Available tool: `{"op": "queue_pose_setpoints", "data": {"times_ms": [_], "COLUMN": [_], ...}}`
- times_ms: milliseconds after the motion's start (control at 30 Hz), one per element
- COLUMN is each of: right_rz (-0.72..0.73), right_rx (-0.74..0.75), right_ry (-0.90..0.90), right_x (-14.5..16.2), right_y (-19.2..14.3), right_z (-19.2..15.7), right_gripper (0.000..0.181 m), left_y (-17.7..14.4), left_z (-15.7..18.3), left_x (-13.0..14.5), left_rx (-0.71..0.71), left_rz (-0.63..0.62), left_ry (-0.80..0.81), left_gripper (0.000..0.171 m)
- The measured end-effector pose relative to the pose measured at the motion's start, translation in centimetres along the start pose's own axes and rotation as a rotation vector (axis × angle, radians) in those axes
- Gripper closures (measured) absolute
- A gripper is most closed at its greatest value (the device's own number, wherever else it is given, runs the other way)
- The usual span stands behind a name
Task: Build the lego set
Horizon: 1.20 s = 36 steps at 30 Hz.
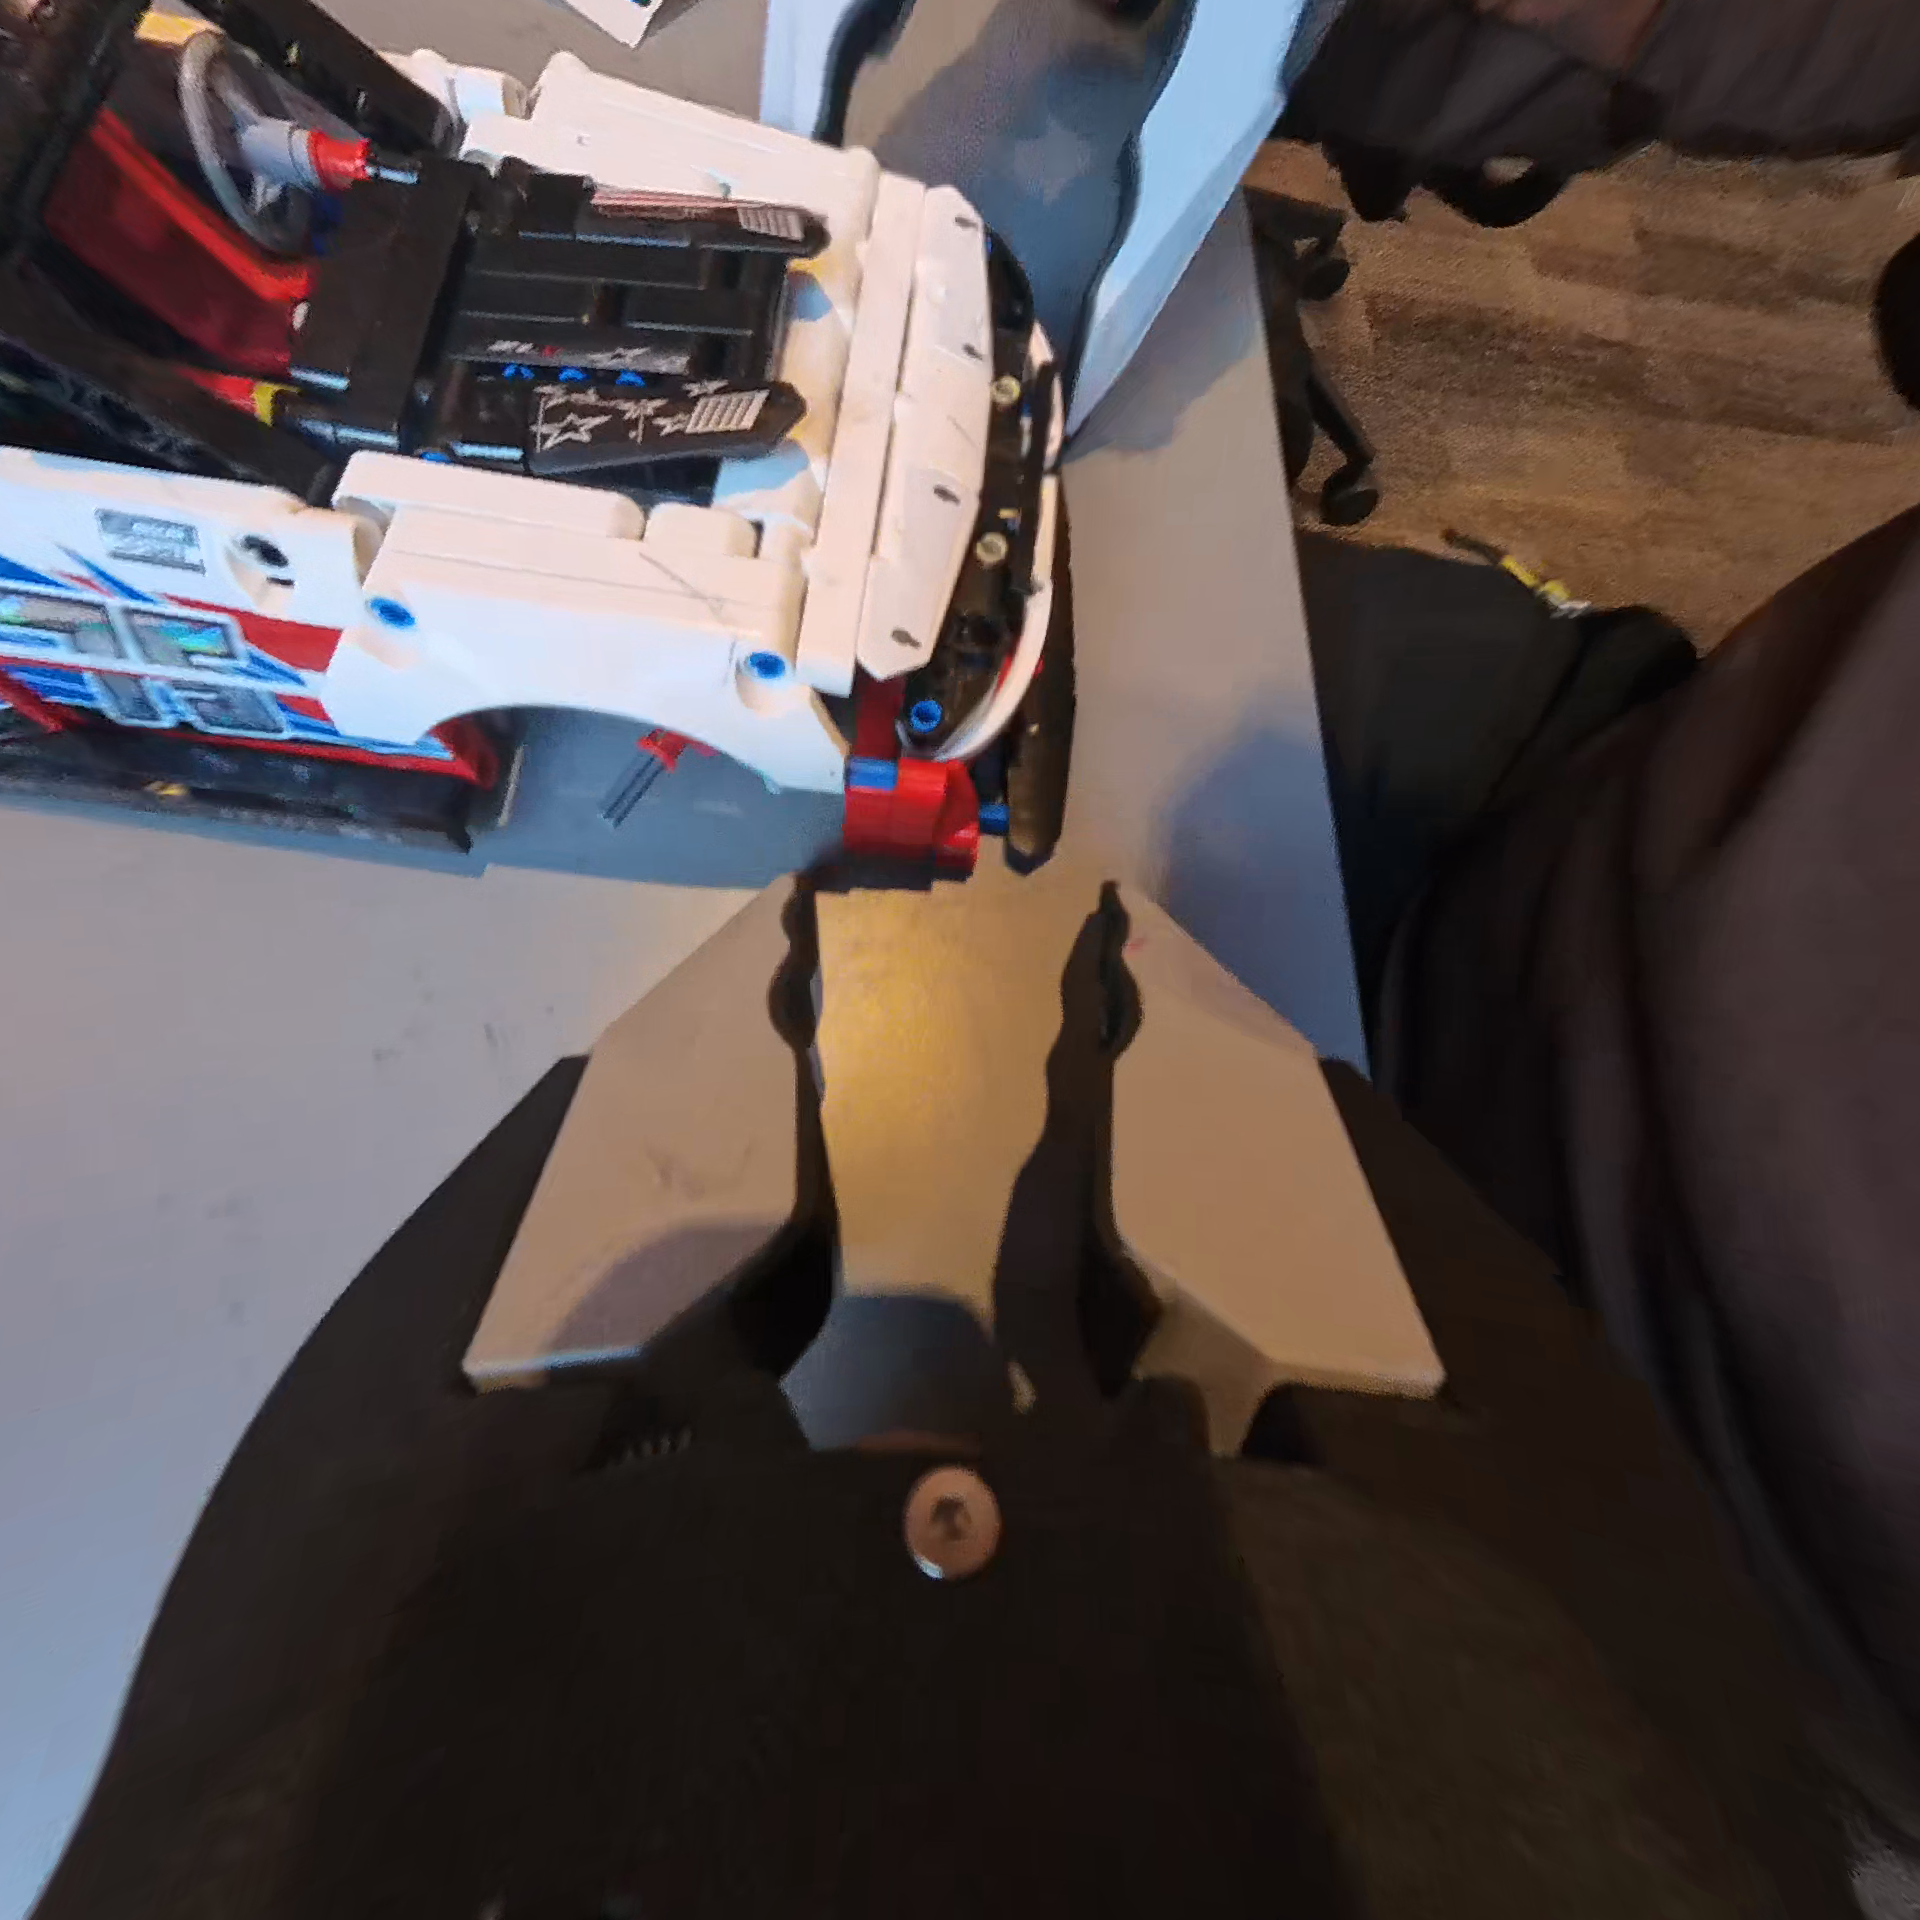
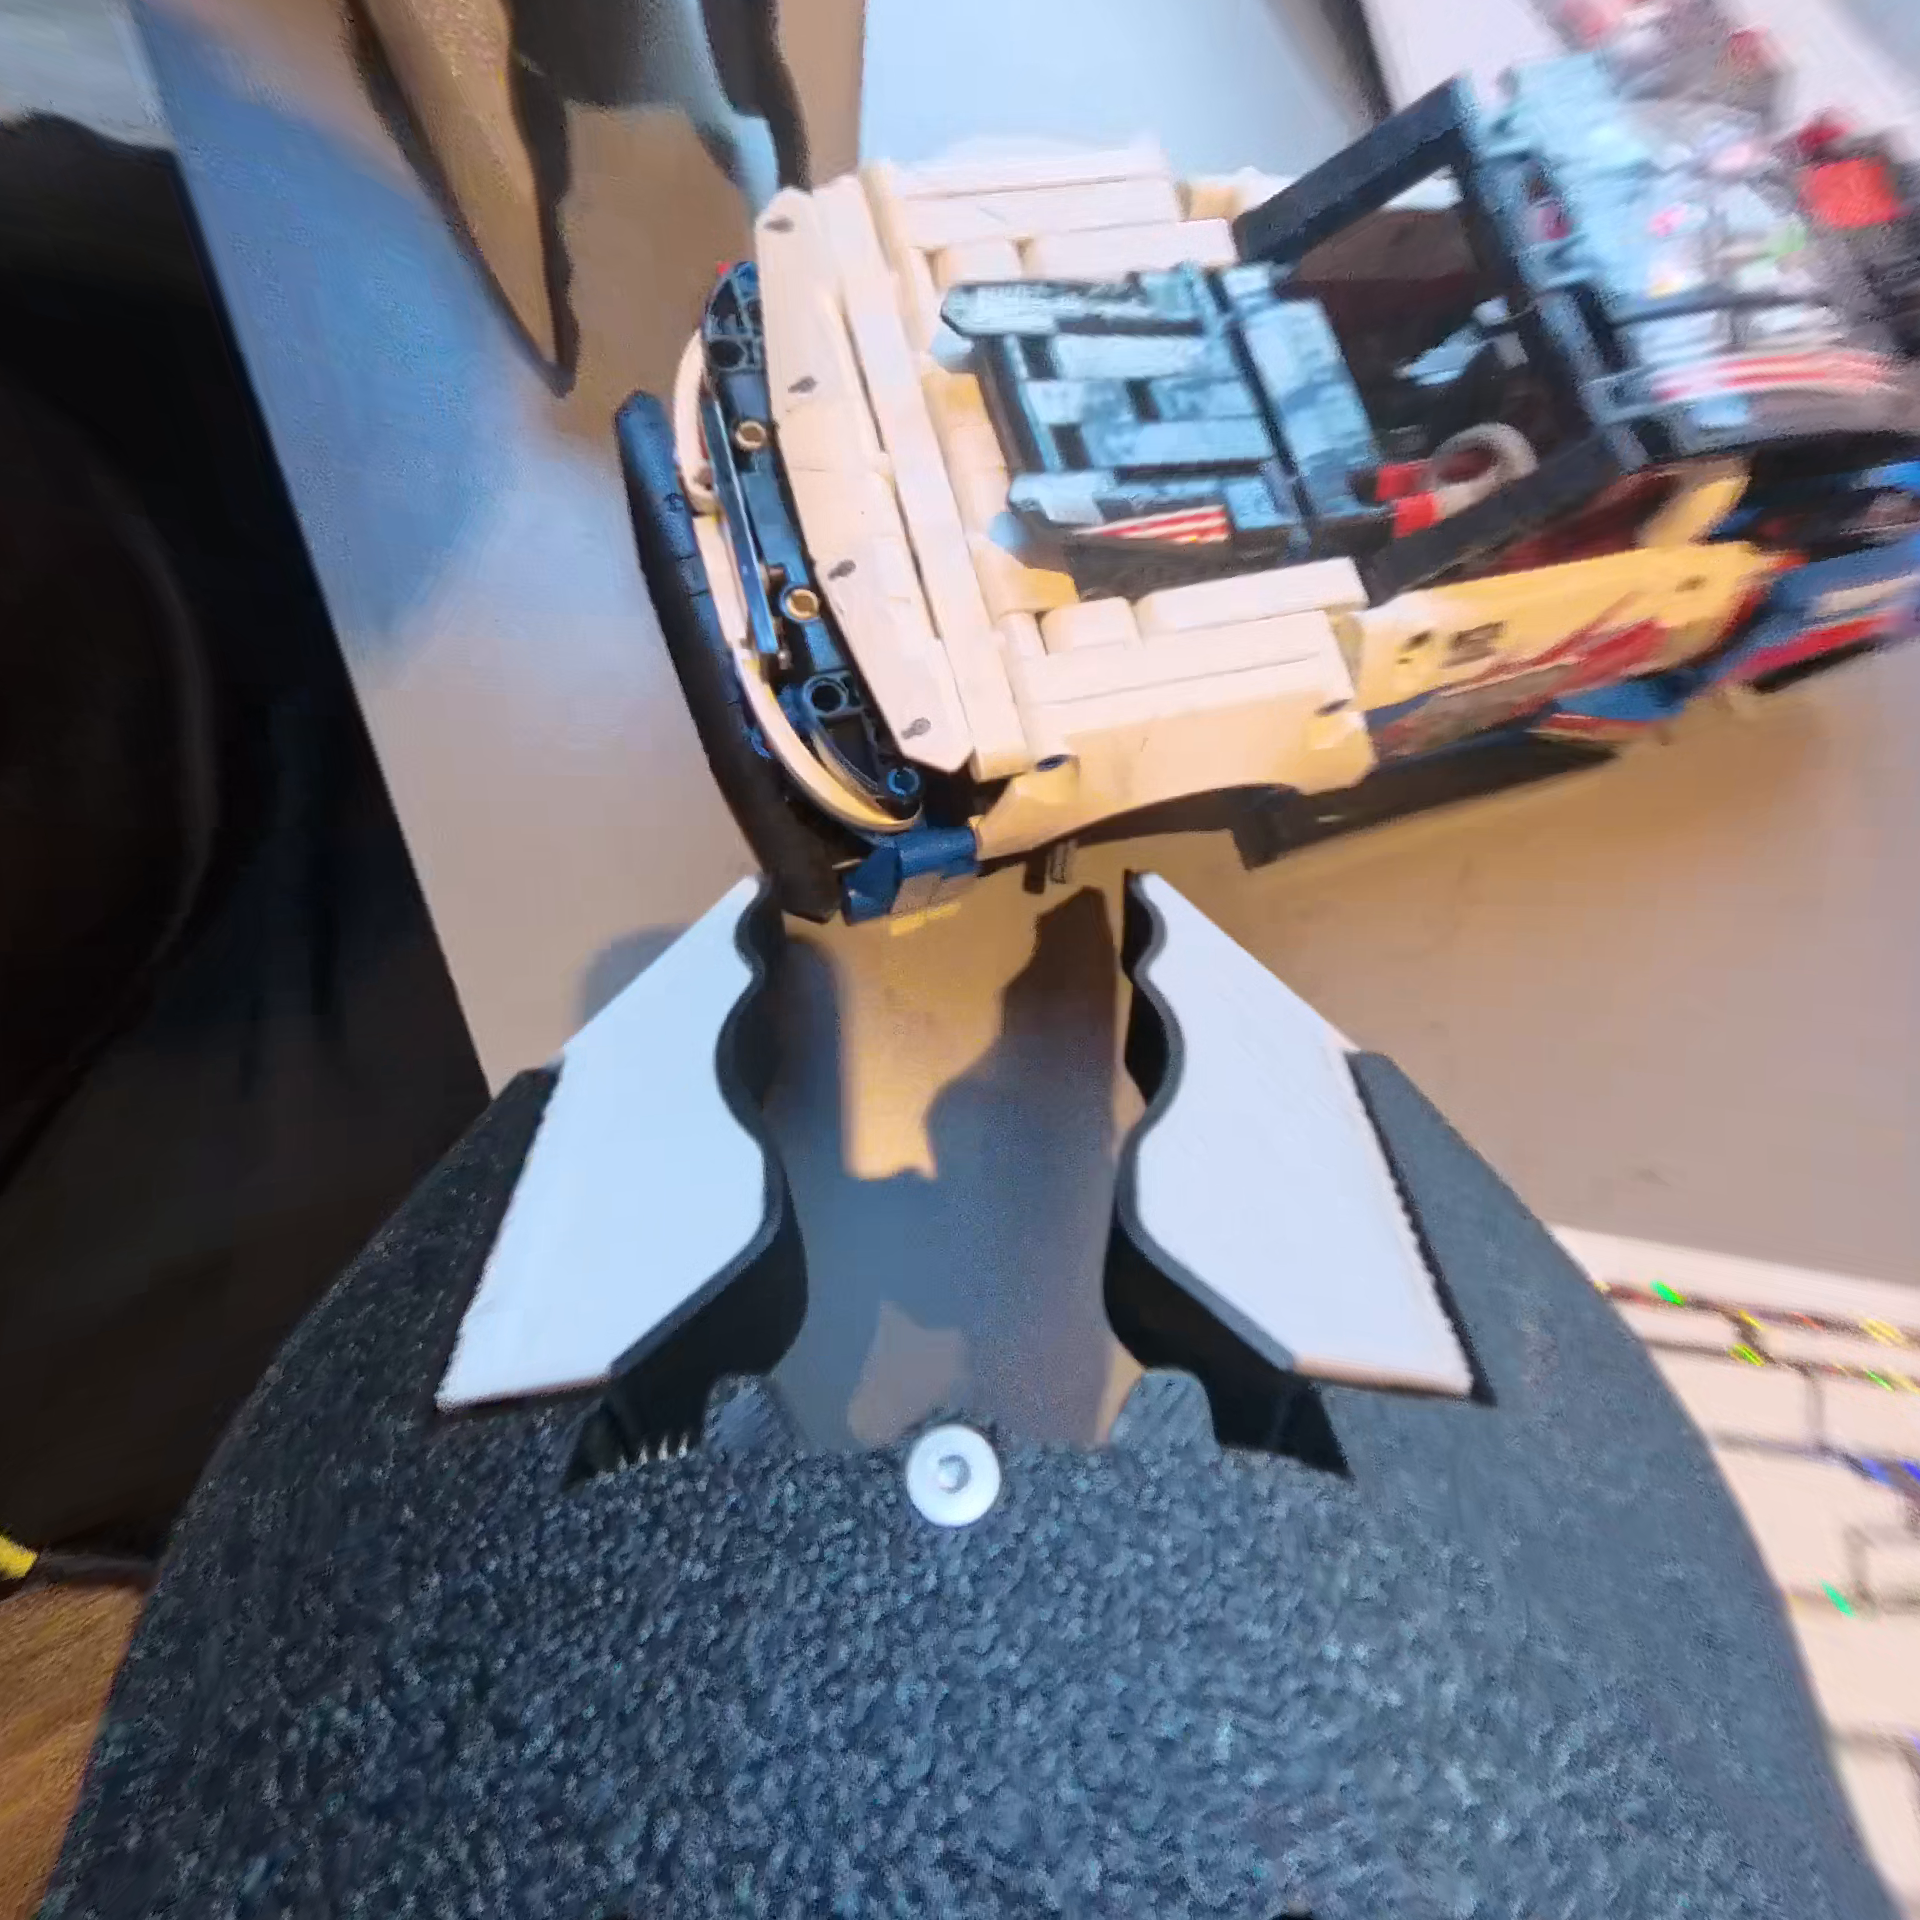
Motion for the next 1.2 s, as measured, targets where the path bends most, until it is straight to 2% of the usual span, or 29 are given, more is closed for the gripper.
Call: {"op": "queue_pose_setpoints", "data": {"times_ms": [67, 167, 200, 267, 300, 400, 467, 533, 667, 900, 1000, 1100, 1200], "right_rz": [-0.009, -0.087, -0.110, -0.161, -0.180, -0.139, -0.120, -0.157, -0.092, -0.045, 0.028, 0.103, 0.073], "right_rx": [0.106, 0.209, 0.238, 0.308, 0.330, 0.330, 0.329, 0.381, 0.407, 0.490, 0.465, 0.428, 0.485], "right_ry": [-0.059, -0.105, -0.100, -0.068, -0.035, 0.138, 0.230, 0.332, 0.522, 0.676, 0.691, 0.686, 0.649], "right_x": [-1.3, -3.2, -3.6, -3.5, -3.2, -3.2, -3.6, -3.4, -3.1, -2.3, -3.4, -5.0, -5.6], "right_y": [-0.8, -0.7, -0.8, -1.3, -1.7, -2.9, -2.8, -2.4, -1.8, -0.9, -1.3, -1.4, -1.0], "right_z": [-2.0, -5.2, -5.9, -6.6, -6.7, -7.5, -8.7, -9.7, -11.8, -13.0, -13.1, -13.1, -13.1], "right_gripper": [0.134, 0.122, 0.123, 0.139, 0.139, 0.134, 0.138, 0.152, 0.152, 0.152, 0.152, 0.153, 0.157], "left_y": [-0.2, 0.3, 0.4, 0.7, 0.8, 1.1, 1.7, 2.7, 3.9, 4.5, 3.3, 1.0, 0.5], "left_z": [-0.3, -0.7, -0.9, -1.1, -1.3, -1.0, -0.1, 0.9, 2.3, 2.7, 2.5, 2.2, 0.8], "left_x": [0.1, -0.4, -0.6, -0.9, -1.0, -1.1, -1.5, -2.1, -2.8, -3.4, -3.0, -2.8, -2.6], "left_rx": [-0.012, 0.067, 0.106, 0.148, 0.135, 0.123, 0.130, 0.137, 0.179, 0.238, 0.232, 0.212, 0.160], "left_rz": [-0.009, -0.021, -0.025, -0.032, -0.036, -0.040, -0.042, -0.044, -0.054, -0.050, 0.016, 0.187, 0.200], "left_ry": [0.039, 0.070, 0.075, 0.082, 0.107, 0.164, 0.187, 0.188, 0.251, 0.163, 0.139, 0.126, 0.009], "left_gripper": [0.121, 0.122, 0.124, 0.129, 0.136, 0.140, 0.138, 0.138, 0.127, 0.128, 0.135, 0.141, 0.147]}}
Point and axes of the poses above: each gripper's, where its closed fingertips meet, y out along the fingers, x out of its underside, z = x × y across the jaws, the point moved 9 cm from there along -y, back along the fingers, and after that the axes turned 5 degrees about -y, right-handed, at the moved point
